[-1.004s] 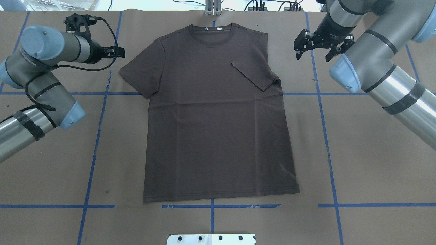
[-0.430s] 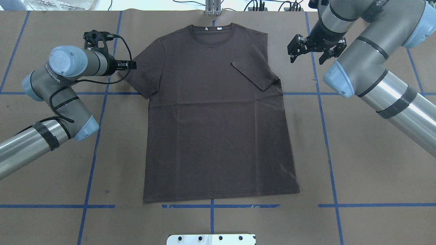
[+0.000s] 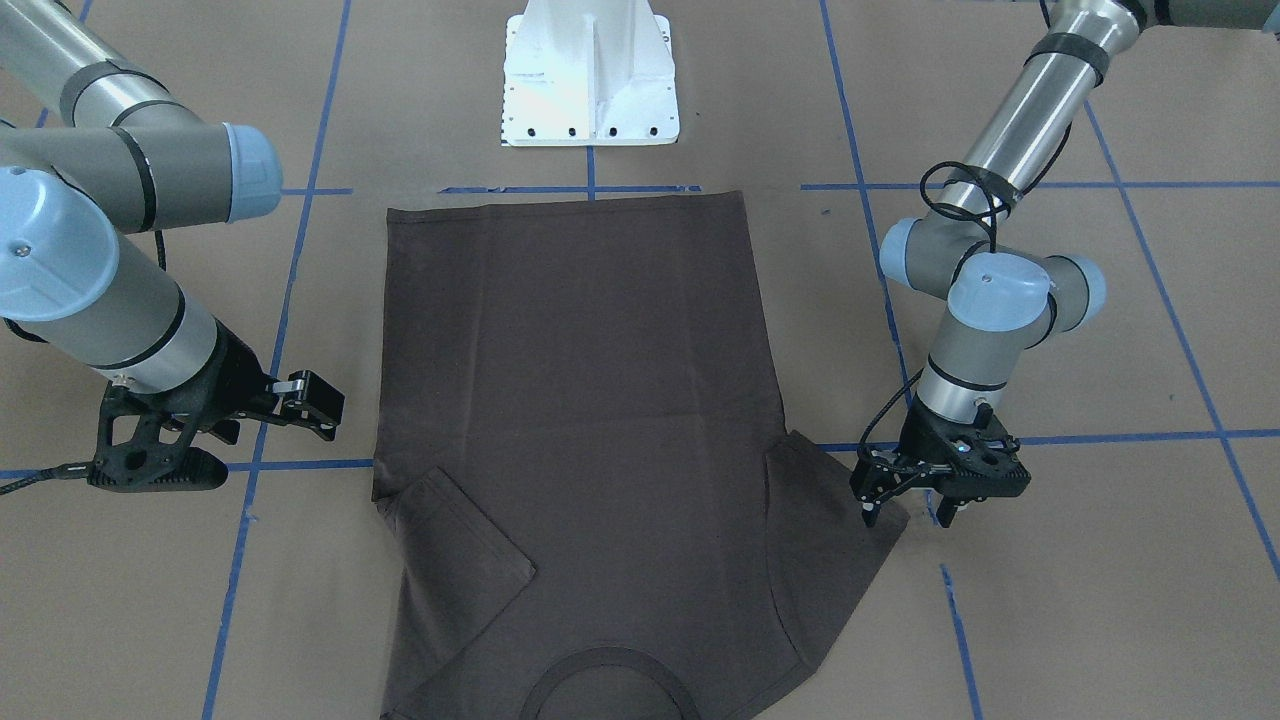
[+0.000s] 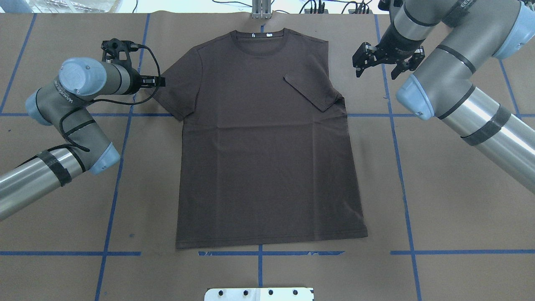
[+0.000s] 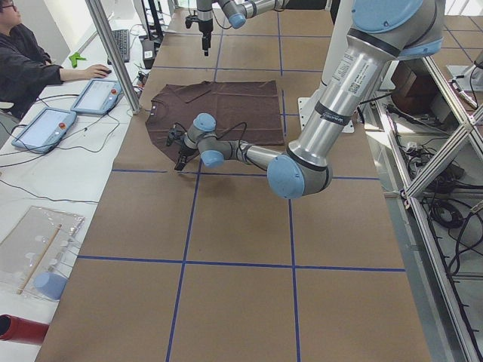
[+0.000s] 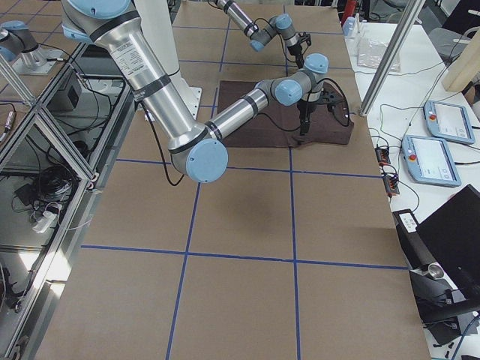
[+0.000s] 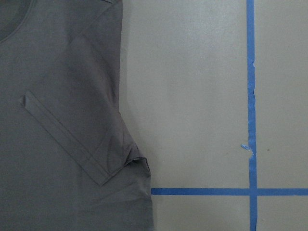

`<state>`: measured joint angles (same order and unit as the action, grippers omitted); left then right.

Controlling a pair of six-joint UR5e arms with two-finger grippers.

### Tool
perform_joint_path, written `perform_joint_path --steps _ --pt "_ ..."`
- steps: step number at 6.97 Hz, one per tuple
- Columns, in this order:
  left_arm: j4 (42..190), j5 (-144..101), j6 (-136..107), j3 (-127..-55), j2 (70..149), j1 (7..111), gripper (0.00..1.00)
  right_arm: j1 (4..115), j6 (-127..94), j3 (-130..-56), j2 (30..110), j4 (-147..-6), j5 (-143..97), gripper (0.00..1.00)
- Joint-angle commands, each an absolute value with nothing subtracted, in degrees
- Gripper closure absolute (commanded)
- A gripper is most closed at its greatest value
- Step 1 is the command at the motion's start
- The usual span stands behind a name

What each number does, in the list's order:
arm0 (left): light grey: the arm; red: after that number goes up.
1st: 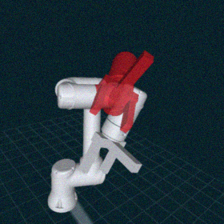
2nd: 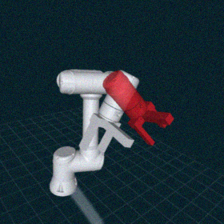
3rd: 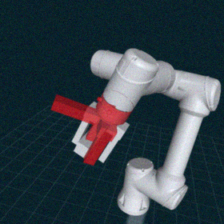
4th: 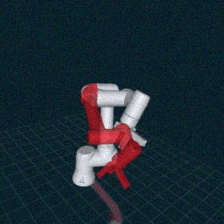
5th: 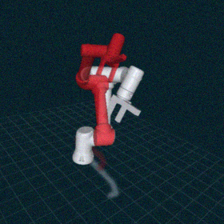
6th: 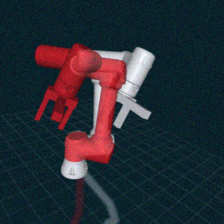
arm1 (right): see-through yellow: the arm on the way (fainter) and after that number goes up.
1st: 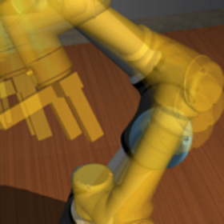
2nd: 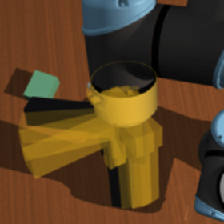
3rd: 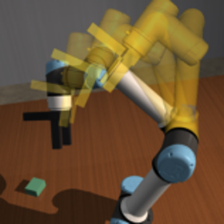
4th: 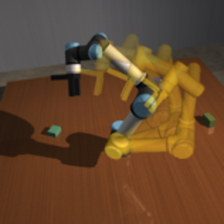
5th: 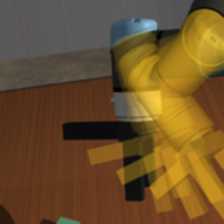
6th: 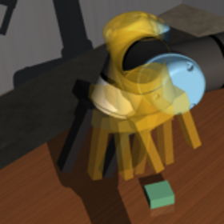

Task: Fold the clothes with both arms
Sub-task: 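Position the left gripper at the sleeve nearest it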

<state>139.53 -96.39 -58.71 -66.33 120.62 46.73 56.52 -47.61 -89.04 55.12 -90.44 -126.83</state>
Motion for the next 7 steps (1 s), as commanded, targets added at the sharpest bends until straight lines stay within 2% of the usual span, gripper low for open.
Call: perform_joint_path --steps 1,3,7 --pt "137.74 -96.42 -58.71 -66.62 120.85 46.67 0.1 56.51 -47.64 -88.86 55.02 -90.35 -126.83 0.0" --pt "137.64 -96.5 -58.71 -66.62 120.85 46.67 0.19 56.51 -47.46 -88.68 55.02 -90.26 -126.83 0.0" --pt "137.64 -96.68 -58.8 -66.62 120.76 46.23 0.21 56.6 -47.37 -88.33 55.02 -90.26 -126.83 0.0"
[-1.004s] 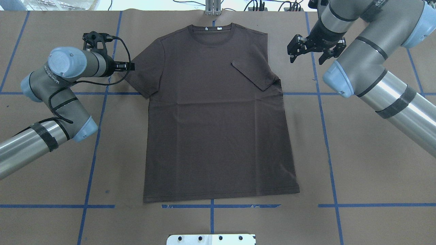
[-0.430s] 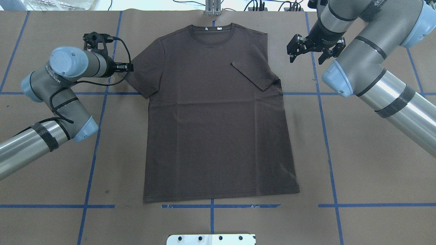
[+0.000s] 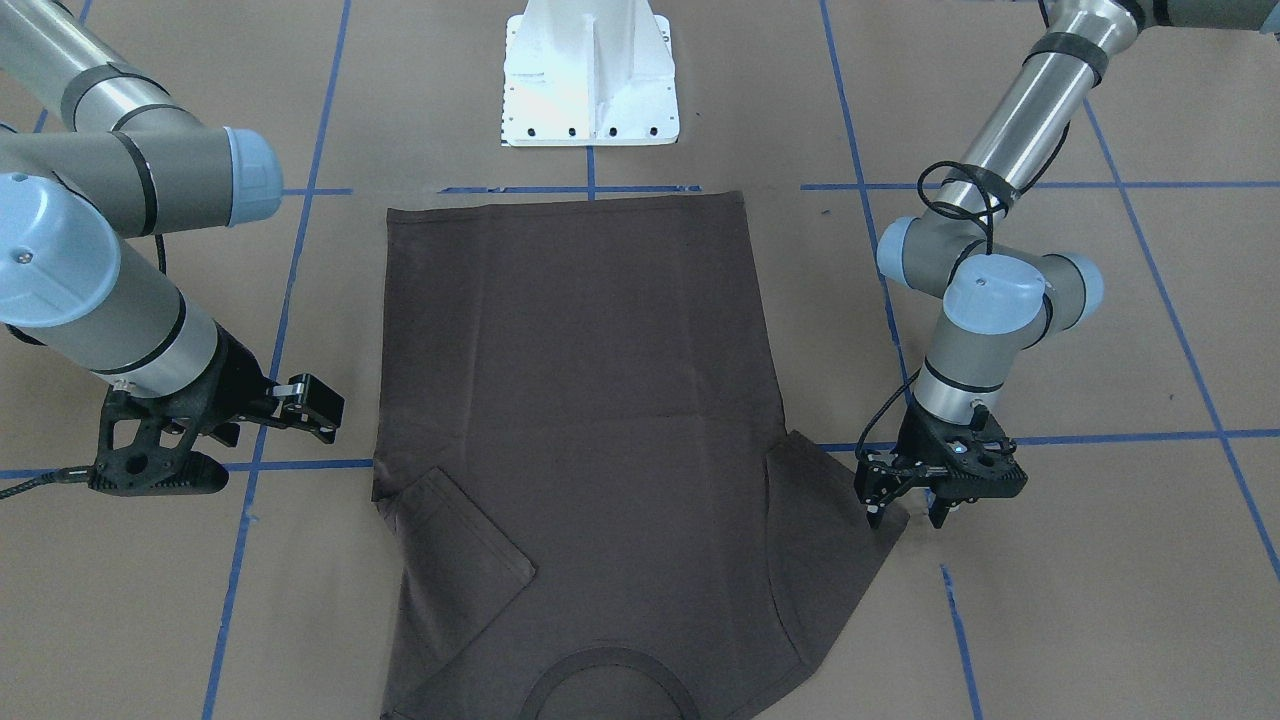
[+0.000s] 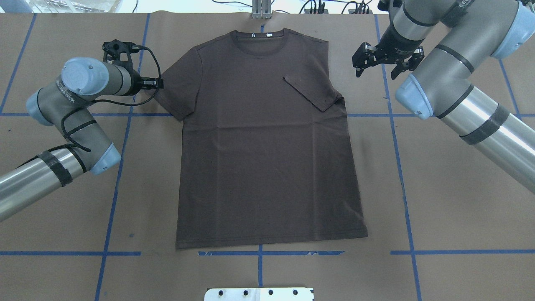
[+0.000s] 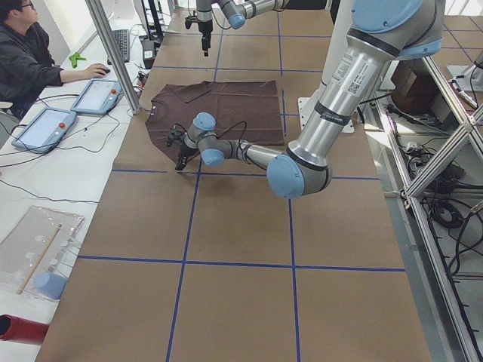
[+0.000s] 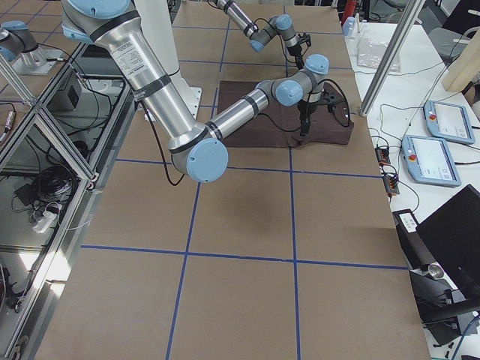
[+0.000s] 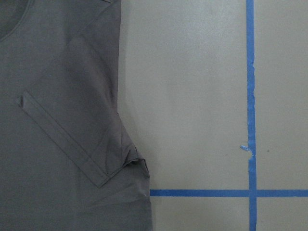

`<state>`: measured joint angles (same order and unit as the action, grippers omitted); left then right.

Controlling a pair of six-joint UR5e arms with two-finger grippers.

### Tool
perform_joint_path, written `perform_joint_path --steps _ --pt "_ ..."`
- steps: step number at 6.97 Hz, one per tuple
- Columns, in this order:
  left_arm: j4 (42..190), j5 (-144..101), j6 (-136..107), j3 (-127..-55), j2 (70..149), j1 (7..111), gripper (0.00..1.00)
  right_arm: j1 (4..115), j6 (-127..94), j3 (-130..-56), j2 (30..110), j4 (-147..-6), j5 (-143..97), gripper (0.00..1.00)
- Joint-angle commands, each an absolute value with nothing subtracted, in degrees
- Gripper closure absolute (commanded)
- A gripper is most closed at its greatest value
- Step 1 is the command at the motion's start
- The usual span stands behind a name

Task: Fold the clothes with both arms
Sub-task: 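Position the left gripper at the sleeve nearest it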

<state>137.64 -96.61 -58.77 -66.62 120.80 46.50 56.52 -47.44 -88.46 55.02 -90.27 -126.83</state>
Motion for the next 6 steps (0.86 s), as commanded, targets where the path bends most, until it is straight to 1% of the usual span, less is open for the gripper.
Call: perform_joint_path --steps 1,3,4,5,6 --pt "137.64 -96.68 -58.8 -66.62 120.76 46.14 0.2 56.6 -47.29 -88.33 55.11 -90.26 -126.83 0.0" --pt "137.64 -96.77 -58.71 -66.62 120.67 46.14 0.22 56.6 -47.2 -88.33 55.02 -90.26 -126.83 0.0" --pt "137.64 -96.77 -58.71 -66.62 120.67 46.14 0.33 56.69 -47.28 -88.33 55.02 -90.26 -126.83 0.0" --pt "137.64 -96.77 -58.71 -66.62 120.67 46.14 0.54 56.6 -47.2 -88.33 55.11 -90.26 -126.83 0.0" --pt "137.64 -96.85 -58.71 -66.71 120.67 46.14 0.72 56.69 -47.2 -88.33 55.02 -90.26 -126.83 0.0"
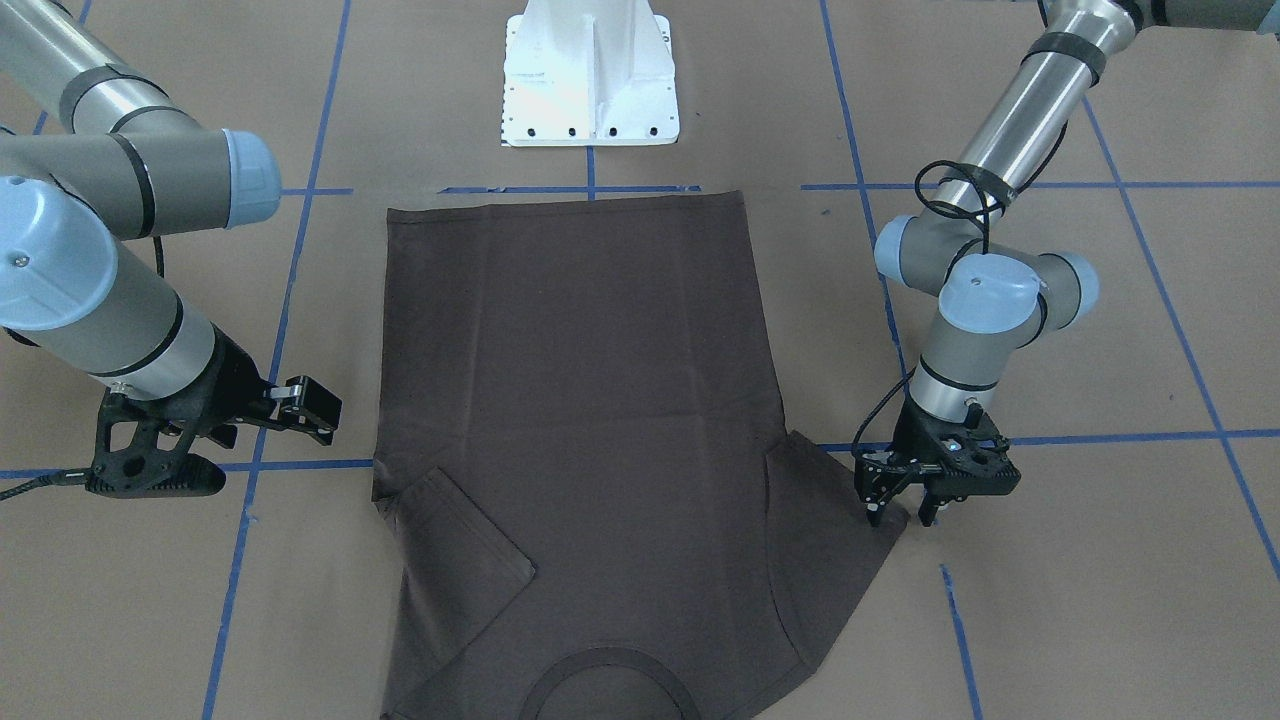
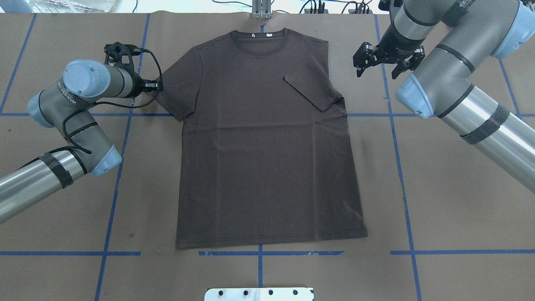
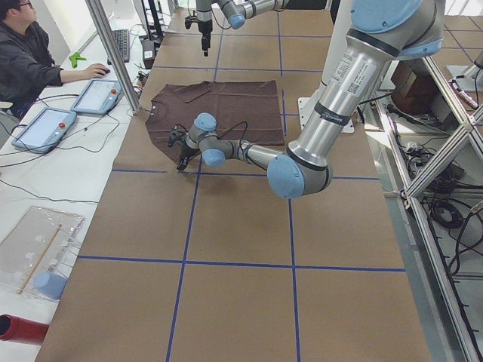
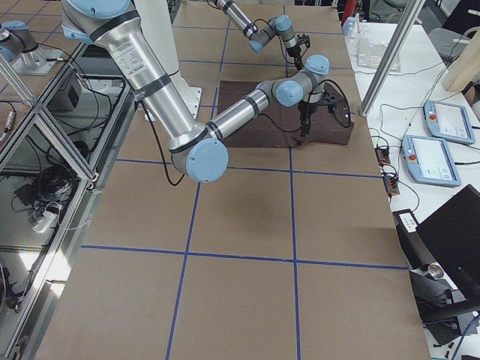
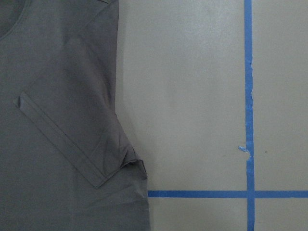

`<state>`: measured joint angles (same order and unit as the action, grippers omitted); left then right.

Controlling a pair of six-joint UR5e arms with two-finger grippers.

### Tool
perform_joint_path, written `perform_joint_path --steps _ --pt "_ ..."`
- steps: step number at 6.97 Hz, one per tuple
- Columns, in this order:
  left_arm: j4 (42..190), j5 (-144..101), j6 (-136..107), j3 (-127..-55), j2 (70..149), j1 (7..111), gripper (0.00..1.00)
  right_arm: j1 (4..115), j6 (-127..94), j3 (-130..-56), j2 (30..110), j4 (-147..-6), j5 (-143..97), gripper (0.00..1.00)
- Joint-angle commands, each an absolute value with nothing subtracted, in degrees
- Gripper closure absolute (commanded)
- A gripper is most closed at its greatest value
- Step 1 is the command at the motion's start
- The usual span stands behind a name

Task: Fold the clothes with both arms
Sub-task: 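Position the left gripper at the sleeve nearest it, then fold the sleeve inward onto the shirt body with the left gripper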

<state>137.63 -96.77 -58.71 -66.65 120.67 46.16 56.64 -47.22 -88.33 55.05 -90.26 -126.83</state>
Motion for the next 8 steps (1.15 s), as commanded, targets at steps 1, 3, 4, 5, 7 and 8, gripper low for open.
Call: perform_joint_path --steps 1,3,4,5,7,8 --pt "137.55 -96.86 -58.62 -66.8 120.67 46.14 0.88 56.6 -47.2 -88.33 55.11 -90.26 -126.83 0.0" --pt "135.72 -97.03 -58.62 -68.19 120.76 46.14 1.0 56.69 -47.2 -88.24 55.11 -90.26 -126.83 0.0" --pt "130.66 -97.12 -58.62 -72.12 120.76 46.14 1.0 56.69 -47.2 -88.24 55.11 -90.26 -126.83 0.0" --pt "123.73 -97.29 -58.62 -77.2 121.54 45.88 1.0 56.69 -47.2 -88.24 55.11 -90.26 -126.83 0.0" --pt "114.99 -98.52 -60.8 -77.45 129.94 44.57 1.0 56.69 -47.11 -88.33 55.19 -90.18 -126.83 0.0" --pt "115.4 -98.44 -64.82 -70.3 137.47 43.95 1.0 56.69 -47.11 -88.33 55.2 -89.83 -126.65 0.0"
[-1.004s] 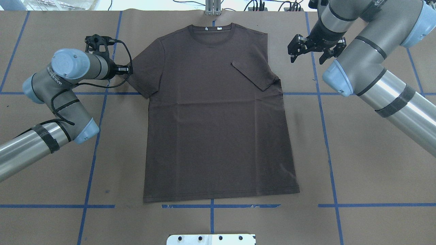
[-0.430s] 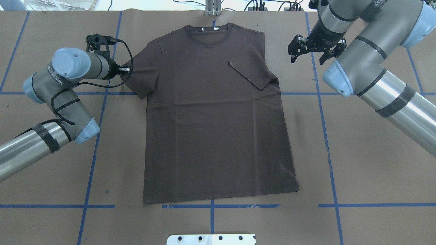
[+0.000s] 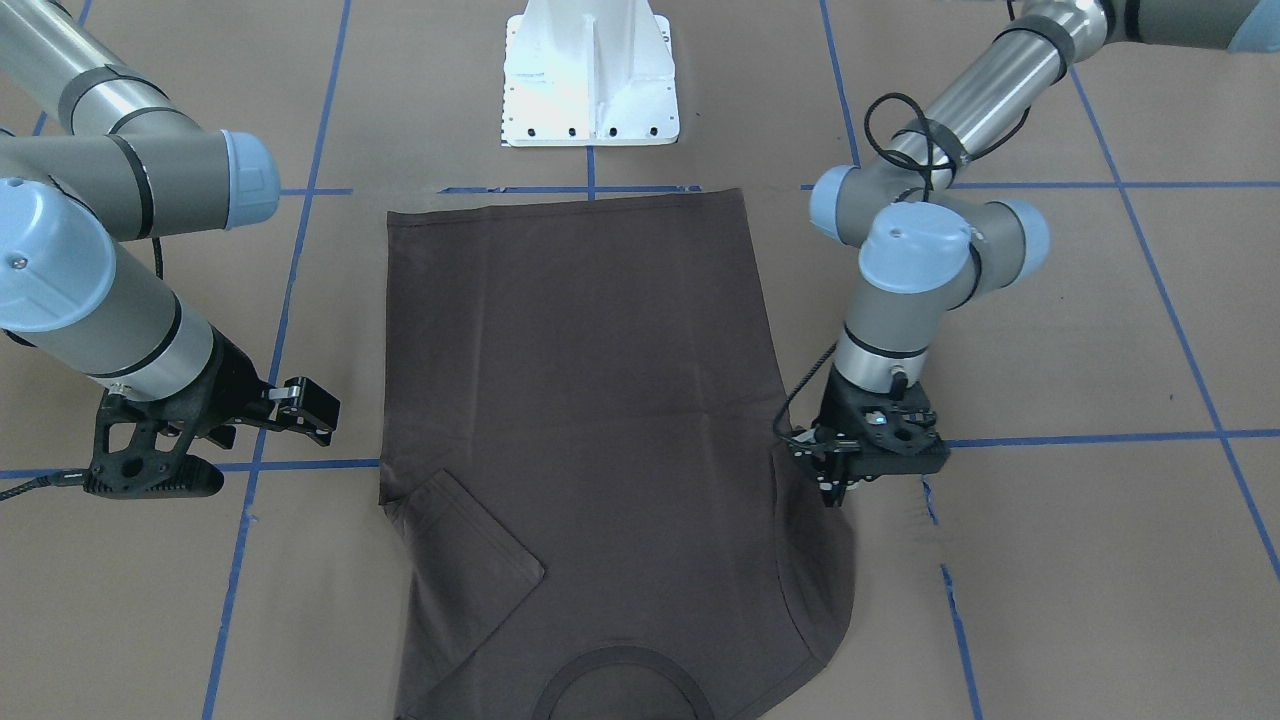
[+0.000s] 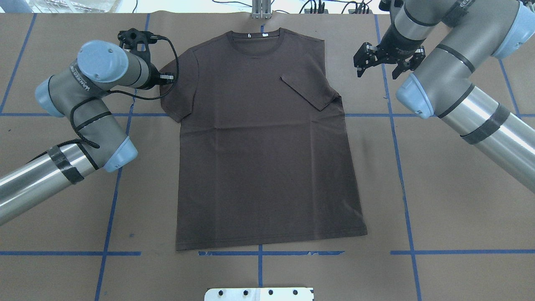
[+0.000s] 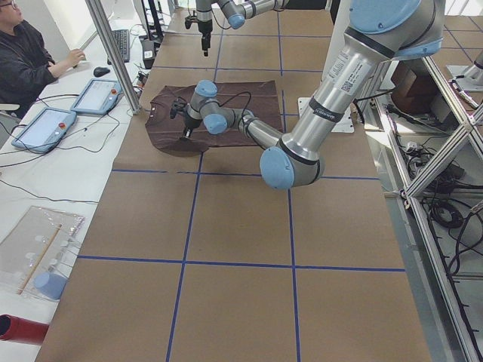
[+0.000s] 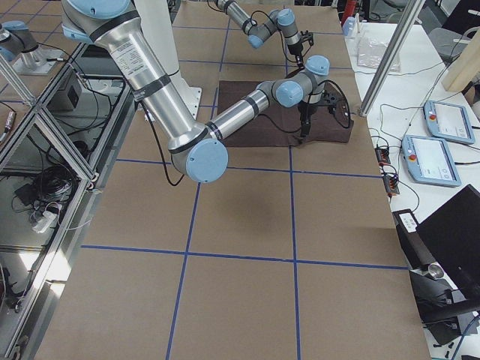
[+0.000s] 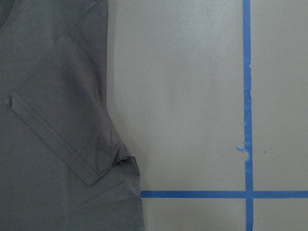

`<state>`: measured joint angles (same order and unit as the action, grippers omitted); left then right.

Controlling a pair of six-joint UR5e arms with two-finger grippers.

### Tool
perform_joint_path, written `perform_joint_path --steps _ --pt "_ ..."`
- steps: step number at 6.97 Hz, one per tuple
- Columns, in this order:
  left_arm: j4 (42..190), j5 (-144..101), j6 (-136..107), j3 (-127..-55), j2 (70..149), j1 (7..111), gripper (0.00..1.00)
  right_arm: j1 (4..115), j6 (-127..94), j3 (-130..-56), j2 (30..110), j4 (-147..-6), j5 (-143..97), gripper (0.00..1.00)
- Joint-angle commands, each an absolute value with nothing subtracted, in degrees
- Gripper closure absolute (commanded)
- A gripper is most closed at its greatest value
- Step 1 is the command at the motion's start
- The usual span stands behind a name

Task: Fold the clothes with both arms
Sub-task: 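Fold the sleeve inward onto the shirt body with the left gripper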

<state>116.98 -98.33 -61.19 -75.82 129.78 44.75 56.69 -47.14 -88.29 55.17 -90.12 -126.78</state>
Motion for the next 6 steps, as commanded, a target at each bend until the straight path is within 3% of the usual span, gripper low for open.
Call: perform_joint_path --steps 1,4,5,6 --pt "116.44 -98.26 -66.69 -62.66 143.12 42.12 1.0 56.69 -47.28 -88.24 55.37 -88.95 -126.56 0.0" --pt "122.42 -98.09 -69.7 -57.04 145.55 39.99 1.0 56.6 -47.55 -88.07 55.46 -88.77 -126.21 0.0" --pt "123.74 -98.09 -69.78 -56.95 145.55 39.99 0.72 56.6 -47.46 -87.98 55.46 -88.77 -126.21 0.0" --pt "124.79 -98.26 -69.35 -57.04 145.37 39.9 0.01 56.6 -47.37 -87.98 55.37 -88.68 -126.3 0.0"
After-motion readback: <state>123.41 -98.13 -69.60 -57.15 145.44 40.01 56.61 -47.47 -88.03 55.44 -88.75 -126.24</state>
